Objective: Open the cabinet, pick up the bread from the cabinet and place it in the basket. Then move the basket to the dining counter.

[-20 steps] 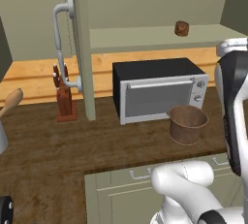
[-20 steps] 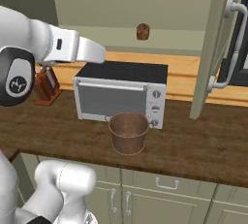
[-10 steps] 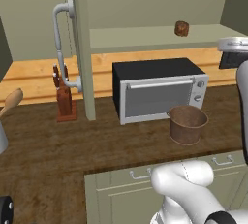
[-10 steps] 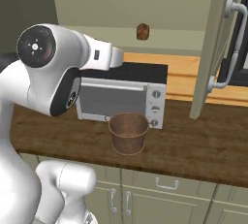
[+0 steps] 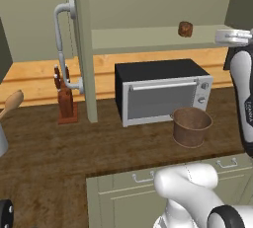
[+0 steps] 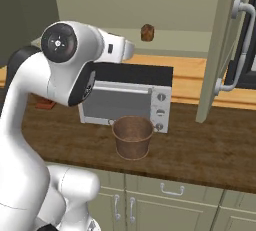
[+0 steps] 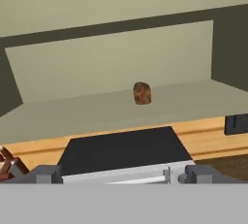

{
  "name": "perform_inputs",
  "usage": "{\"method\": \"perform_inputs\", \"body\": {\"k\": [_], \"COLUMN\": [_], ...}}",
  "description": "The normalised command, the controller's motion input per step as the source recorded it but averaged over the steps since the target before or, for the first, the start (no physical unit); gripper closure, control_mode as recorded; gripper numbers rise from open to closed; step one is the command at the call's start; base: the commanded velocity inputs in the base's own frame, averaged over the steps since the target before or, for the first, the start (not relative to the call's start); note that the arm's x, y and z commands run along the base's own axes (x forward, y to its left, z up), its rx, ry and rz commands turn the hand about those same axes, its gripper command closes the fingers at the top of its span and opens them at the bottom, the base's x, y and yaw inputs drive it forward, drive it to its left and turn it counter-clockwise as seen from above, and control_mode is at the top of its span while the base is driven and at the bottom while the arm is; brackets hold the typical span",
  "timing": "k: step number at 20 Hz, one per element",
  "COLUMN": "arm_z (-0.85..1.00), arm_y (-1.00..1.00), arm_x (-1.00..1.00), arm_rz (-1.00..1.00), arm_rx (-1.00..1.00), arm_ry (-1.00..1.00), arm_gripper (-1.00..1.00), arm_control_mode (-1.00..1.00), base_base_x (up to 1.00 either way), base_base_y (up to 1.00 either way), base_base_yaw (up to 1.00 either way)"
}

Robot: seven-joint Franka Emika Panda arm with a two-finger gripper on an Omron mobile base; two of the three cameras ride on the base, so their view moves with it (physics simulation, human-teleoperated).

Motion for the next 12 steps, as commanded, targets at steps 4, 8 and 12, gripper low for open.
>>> {"method": "perform_inputs", "body": {"k": [4, 8, 12], "arm_z": [-0.05, -0.20, 0.00], "arm_y": [-0.26, 0.00, 0.03], "arm_x": [0.51, 0.70, 0.69], "arm_rz": [0.02, 0.05, 0.05], "arm_rx": [0.00, 0.00, 0.00], "arm_ry": [0.07, 0.00, 0.07], "arm_gripper": [-1.00, -1.00, -1.00], "arm_control_mode": [-1.00, -1.00, -1.00], "base_base_x": [0.00, 0.00, 0.00], "base_base_y": [0.00, 0.00, 0.00], "base_base_yaw": [0.00, 0.00, 0.00]}}
